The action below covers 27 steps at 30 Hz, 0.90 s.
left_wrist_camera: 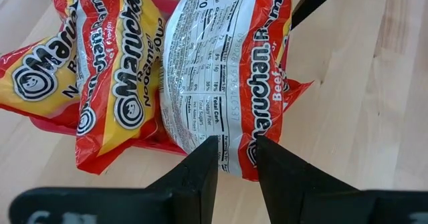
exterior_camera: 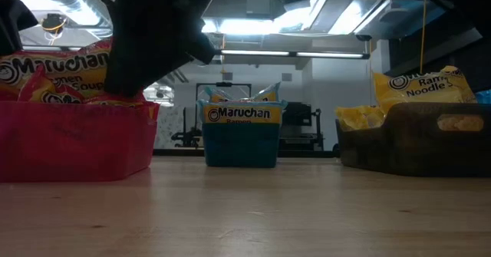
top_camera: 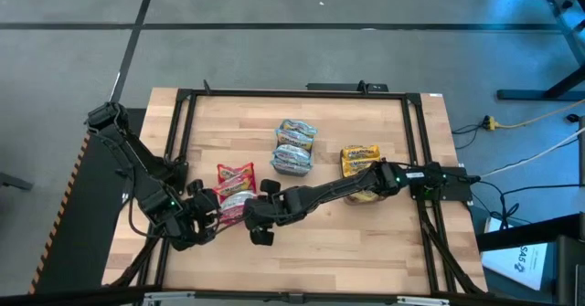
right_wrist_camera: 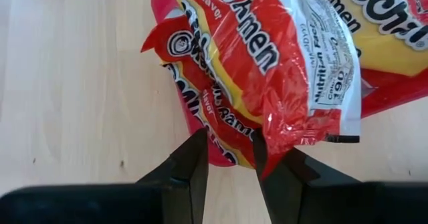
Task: Sort Maruchan noodles
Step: Adjust the red noodle packs in the red bin
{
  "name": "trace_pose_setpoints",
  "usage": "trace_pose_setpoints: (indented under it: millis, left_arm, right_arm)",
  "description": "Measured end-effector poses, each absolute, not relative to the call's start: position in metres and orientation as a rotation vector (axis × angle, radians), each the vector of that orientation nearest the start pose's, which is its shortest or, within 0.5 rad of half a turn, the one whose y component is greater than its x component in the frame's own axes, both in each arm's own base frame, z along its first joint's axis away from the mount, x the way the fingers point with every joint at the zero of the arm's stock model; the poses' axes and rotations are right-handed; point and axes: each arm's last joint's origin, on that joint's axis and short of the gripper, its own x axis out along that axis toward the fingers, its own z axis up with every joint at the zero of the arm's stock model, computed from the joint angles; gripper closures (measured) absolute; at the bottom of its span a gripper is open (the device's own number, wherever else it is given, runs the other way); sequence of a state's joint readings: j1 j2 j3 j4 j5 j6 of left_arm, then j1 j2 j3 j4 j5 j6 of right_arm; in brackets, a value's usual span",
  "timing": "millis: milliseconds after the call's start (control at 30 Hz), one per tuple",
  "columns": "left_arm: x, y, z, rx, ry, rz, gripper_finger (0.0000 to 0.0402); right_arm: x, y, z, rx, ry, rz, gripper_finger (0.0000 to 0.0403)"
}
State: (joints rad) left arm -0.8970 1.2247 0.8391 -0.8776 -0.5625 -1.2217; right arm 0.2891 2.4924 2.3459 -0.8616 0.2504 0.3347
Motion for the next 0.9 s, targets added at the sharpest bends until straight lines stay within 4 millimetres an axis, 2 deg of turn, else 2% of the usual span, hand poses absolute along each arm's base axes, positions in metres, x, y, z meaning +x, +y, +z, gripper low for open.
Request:
trace_pose_setpoints:
  millis: [267,700,900]
  left_arm:
    - [0.142,-0.153,0.227,-0.279,0.913,0.297,0.0306]
    - [0.142,-0.153,0.227,-0.280,0.913,0.296,0.0306]
    - [0.142,-0.153,0.227,-0.280,0.913,0.296,0.0306]
  right_arm:
    - [0.513,0.144,0.205,0.060,0.972,-0.095,0.0285]
    - [0.520,0.147,0.193,0.074,0.947,-0.080,0.0286]
    - [0.520,0.147,0.193,0.083,0.952,-0.064,0.0323]
